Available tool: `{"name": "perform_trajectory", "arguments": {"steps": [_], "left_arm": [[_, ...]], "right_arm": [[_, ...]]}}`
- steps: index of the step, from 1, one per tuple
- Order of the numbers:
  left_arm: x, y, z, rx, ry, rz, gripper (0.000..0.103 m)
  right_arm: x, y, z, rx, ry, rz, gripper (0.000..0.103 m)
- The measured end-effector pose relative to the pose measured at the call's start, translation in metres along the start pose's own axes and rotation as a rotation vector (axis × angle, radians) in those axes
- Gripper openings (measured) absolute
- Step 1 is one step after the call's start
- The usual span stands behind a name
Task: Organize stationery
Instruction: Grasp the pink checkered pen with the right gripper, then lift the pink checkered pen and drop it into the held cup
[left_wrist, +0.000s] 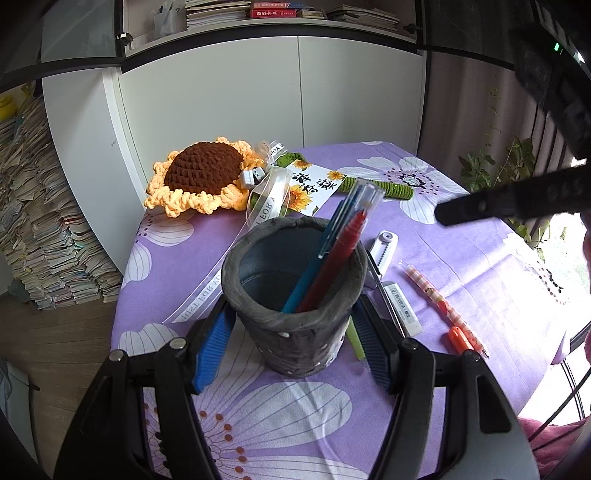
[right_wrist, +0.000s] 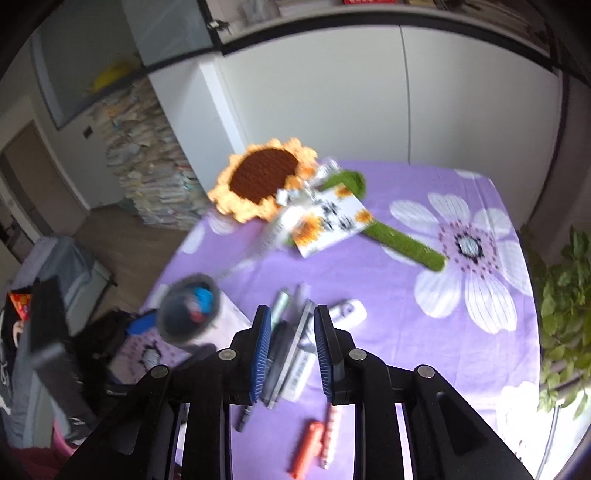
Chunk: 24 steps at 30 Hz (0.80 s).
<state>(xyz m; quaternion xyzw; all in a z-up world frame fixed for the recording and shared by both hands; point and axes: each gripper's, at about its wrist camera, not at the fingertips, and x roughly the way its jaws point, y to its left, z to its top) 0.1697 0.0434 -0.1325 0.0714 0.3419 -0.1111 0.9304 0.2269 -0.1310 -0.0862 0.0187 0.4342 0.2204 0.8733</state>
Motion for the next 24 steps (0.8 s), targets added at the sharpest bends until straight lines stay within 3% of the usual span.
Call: {"name": "perform_trajectory", "arguments": {"steps": [3, 6, 21, 23, 24], "left_arm": [[0.0, 0.0, 0.0, -0.002, 0.002, 0.001, 0.064], [0.0, -0.001, 0.001, 0.001, 0.005, 0.002, 0.064], [0.0, -0.002, 0.001, 0.003, 0.006, 0.003, 0.065], [0.0, -0.002, 0.001, 0.001, 0.006, 0.002, 0.065], [0.0, -0.002, 0.001, 0.0, 0.006, 0.002, 0.065]], "right_arm": [[0.044, -0.025, -0.013, 0.073, 0.174, -0.014, 0.025], [0.07, -0.04, -0.024, 0.121, 0.245, -0.024, 0.025], [0.098, -0.028, -0.014, 0.062, 0.263, -0.087, 0.025], [0.099, -0.023, -0.015, 0.028, 0.258, -0.126, 0.015], [0.099, -0.022, -0.016, 0.016, 0.259, -0.138, 0.015]]}}
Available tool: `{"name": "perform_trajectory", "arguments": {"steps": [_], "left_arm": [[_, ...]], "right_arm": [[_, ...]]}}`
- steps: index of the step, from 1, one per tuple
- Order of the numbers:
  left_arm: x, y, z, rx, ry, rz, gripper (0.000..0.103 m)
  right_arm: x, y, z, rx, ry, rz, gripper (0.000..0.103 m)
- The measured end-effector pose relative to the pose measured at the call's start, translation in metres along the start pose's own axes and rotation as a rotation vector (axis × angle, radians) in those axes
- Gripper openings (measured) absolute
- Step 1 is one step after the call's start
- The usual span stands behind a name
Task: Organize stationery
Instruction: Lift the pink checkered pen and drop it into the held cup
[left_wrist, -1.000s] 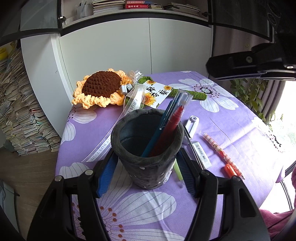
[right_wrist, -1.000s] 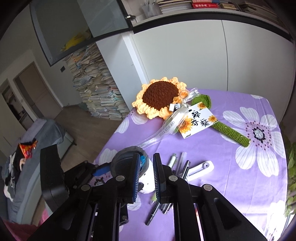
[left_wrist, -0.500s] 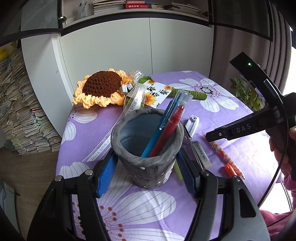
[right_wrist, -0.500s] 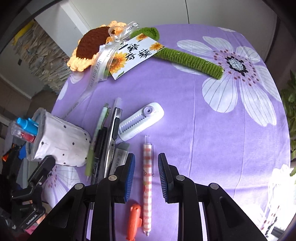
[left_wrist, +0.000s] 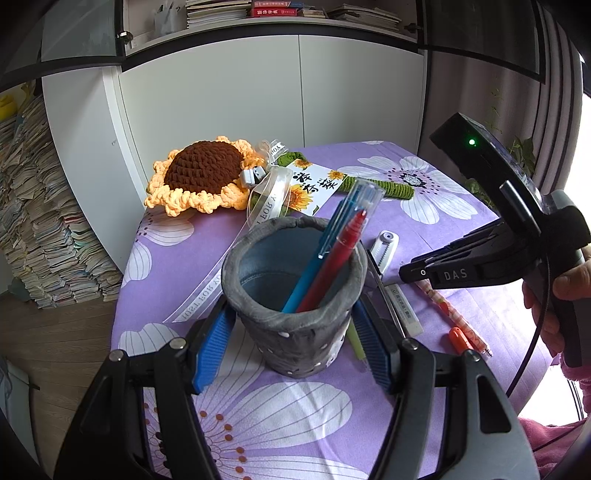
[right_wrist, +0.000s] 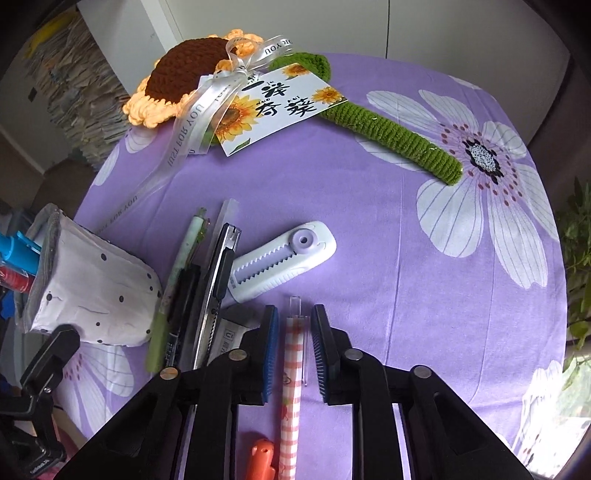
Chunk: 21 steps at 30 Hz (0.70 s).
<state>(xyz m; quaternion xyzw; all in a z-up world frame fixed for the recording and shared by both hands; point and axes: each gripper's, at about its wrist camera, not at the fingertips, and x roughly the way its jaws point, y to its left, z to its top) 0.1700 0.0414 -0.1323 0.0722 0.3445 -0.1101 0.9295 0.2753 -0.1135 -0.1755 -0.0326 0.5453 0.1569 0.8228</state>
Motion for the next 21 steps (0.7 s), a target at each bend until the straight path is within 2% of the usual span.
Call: {"name": "perform_trajectory", "arguments": {"steps": [3, 7, 15, 21], "left_arm": [[0.0, -0.001, 0.0, 0.001, 0.001, 0.001, 0.065], [0.001, -0.001, 0.0, 0.001, 0.001, 0.001, 0.065], [0.001, -0.001, 0.0, 0.001, 0.001, 0.001, 0.065], [0.001, -0.001, 0.0, 0.001, 0.003, 0.001, 0.065]], "right_arm": [[-0.007, -0.005, 0.0, 0.035, -0.013, 0.048, 0.015], [-0.041, -0.011, -0.002, 0.046, -0.097, 0.071, 0.015], [-0.133, 0.001, -0.009, 0.018, -0.336, 0.13, 0.015], [-0.189, 0.023, 0.005, -0.045, -0.51, 0.175, 0.015]]}}
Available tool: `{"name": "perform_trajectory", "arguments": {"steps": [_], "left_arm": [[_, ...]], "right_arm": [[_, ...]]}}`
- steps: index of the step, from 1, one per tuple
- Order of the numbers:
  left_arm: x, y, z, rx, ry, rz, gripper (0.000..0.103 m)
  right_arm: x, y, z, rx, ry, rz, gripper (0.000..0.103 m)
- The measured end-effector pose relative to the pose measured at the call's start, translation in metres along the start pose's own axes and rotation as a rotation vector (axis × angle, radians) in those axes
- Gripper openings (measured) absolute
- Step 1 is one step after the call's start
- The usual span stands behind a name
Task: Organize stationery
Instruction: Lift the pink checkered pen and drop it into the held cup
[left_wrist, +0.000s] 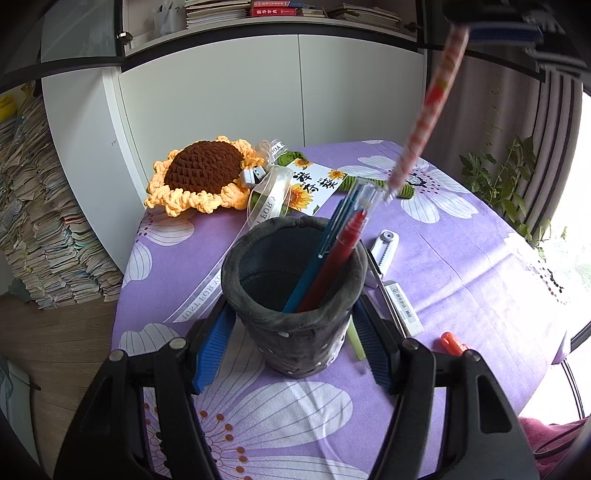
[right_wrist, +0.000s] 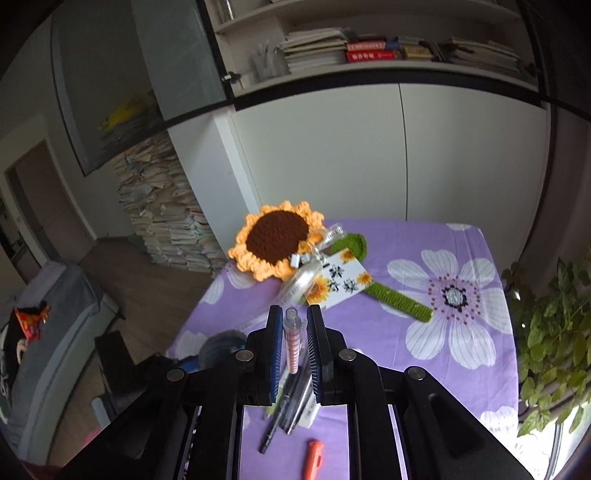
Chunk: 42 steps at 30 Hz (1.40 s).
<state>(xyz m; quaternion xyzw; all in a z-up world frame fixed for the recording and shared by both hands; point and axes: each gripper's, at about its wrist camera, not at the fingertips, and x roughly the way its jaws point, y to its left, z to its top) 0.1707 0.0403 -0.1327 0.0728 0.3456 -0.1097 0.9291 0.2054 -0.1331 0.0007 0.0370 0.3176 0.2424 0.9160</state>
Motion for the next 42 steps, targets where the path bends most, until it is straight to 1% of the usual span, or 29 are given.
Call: {"name": "perform_trajectory", "arguments": {"steps": [3, 5, 7, 11, 13, 14, 16, 18, 22, 26, 29, 32, 35, 37, 39, 42], "left_arm": [[0.0, 0.0, 0.0, -0.002, 0.001, -0.001, 0.065], [0.0, 0.001, 0.0, -0.003, 0.001, -0.001, 0.065], [0.0, 0.001, 0.0, -0.002, 0.001, -0.001, 0.065], [0.0, 0.001, -0.001, 0.0, 0.001, -0.001, 0.065], [0.002, 0.002, -0.001, -0.001, 0.007, 0.0, 0.063], [0.003, 0.003, -0.001, -0.003, 0.015, -0.003, 0.063], [0.007, 0.003, -0.003, -0.01, 0.028, -0.01, 0.063], [0.009, 0.003, -0.004, -0.012, 0.033, -0.008, 0.063], [0.012, 0.004, -0.004, -0.018, 0.042, -0.013, 0.063], [0.008, 0.003, -0.002, -0.014, 0.028, -0.01, 0.063], [0.001, 0.002, 0.0, -0.007, 0.001, -0.002, 0.064], [-0.004, 0.002, 0.003, 0.001, -0.02, 0.007, 0.07], [-0.001, 0.004, 0.006, -0.001, -0.02, 0.007, 0.07], [0.0, 0.004, 0.007, 0.001, -0.02, -0.004, 0.068], [-0.001, 0.003, 0.005, 0.001, -0.027, -0.022, 0.061], [-0.002, 0.003, 0.003, -0.002, -0.039, -0.023, 0.06]], "right_arm": [[-0.007, 0.017, 0.02, -0.045, -0.057, 0.02, 0.015], [-0.006, 0.028, 0.029, -0.072, -0.076, 0.041, 0.015], [-0.001, 0.039, 0.034, -0.099, -0.076, 0.065, 0.015], [0.026, 0.055, 0.026, -0.137, -0.011, 0.097, 0.015], [0.04, 0.056, 0.016, -0.138, 0.031, 0.099, 0.015], [0.043, 0.055, 0.013, -0.14, 0.03, 0.084, 0.015], [0.043, 0.055, 0.011, -0.146, 0.023, 0.063, 0.015], [0.045, 0.052, 0.01, -0.123, 0.051, 0.085, 0.015], [0.042, 0.049, 0.011, -0.104, 0.055, 0.102, 0.015], [0.042, 0.043, 0.01, -0.085, 0.067, 0.101, 0.015], [0.046, 0.043, 0.008, -0.084, 0.081, 0.102, 0.015], [0.052, 0.047, 0.004, -0.097, 0.105, 0.109, 0.015], [0.061, 0.052, -0.002, -0.112, 0.14, 0.125, 0.015], [0.067, 0.055, -0.007, -0.121, 0.161, 0.122, 0.015], [0.073, 0.056, -0.013, -0.123, 0.191, 0.125, 0.015], [0.08, 0.052, -0.019, -0.103, 0.225, 0.125, 0.015]]}}
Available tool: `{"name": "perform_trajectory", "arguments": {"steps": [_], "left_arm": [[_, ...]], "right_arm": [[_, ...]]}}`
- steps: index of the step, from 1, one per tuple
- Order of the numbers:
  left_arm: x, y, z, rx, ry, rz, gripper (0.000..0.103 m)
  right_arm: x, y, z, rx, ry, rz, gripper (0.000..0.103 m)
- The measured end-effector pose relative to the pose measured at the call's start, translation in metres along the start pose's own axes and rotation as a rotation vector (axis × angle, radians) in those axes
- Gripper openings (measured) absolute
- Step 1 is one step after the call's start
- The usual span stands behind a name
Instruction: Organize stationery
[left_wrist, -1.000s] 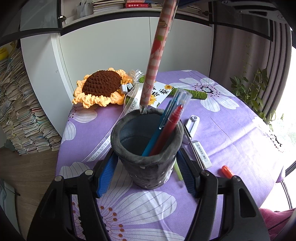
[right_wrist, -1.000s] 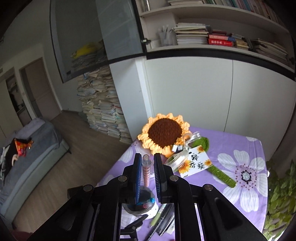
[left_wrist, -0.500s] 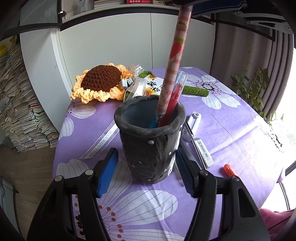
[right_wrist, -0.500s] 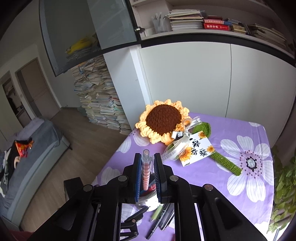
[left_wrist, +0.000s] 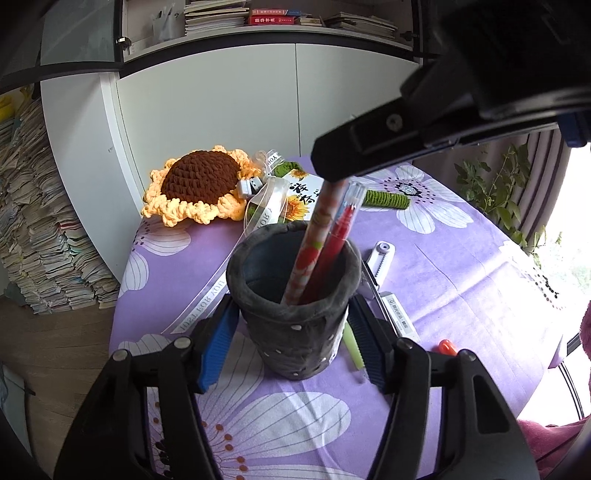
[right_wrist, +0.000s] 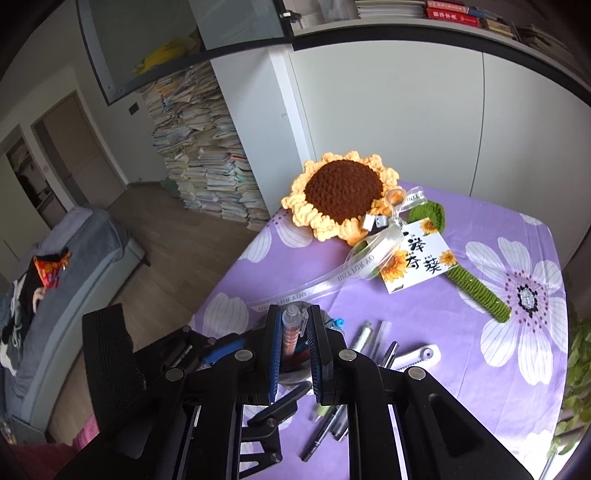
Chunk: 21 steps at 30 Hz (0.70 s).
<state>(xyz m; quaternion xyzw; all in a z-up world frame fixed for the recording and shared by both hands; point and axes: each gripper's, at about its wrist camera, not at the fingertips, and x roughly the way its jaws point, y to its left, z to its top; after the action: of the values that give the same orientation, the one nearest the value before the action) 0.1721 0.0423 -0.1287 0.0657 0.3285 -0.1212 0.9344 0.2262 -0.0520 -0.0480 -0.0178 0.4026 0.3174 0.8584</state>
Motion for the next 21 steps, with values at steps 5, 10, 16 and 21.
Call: {"name": "perform_trajectory", "arguments": {"steps": [5, 10, 16, 21], "left_arm": [[-0.002, 0.003, -0.001, -0.022, -0.012, 0.001, 0.06], [-0.006, 0.01, -0.001, -0.017, -0.037, 0.091, 0.06], [-0.01, 0.024, -0.003, -0.031, -0.059, 0.152, 0.06], [-0.013, 0.023, -0.014, -0.01, -0.06, 0.153, 0.06]], "right_arm": [[0.001, -0.009, -0.009, 0.029, 0.044, 0.004, 0.015], [-0.022, -0.022, -0.014, 0.074, -0.004, 0.013, 0.015], [-0.019, -0.047, -0.018, 0.153, 0.012, -0.013, 0.016], [0.026, -0.076, -0.029, 0.24, 0.152, -0.073, 0.016]]}}
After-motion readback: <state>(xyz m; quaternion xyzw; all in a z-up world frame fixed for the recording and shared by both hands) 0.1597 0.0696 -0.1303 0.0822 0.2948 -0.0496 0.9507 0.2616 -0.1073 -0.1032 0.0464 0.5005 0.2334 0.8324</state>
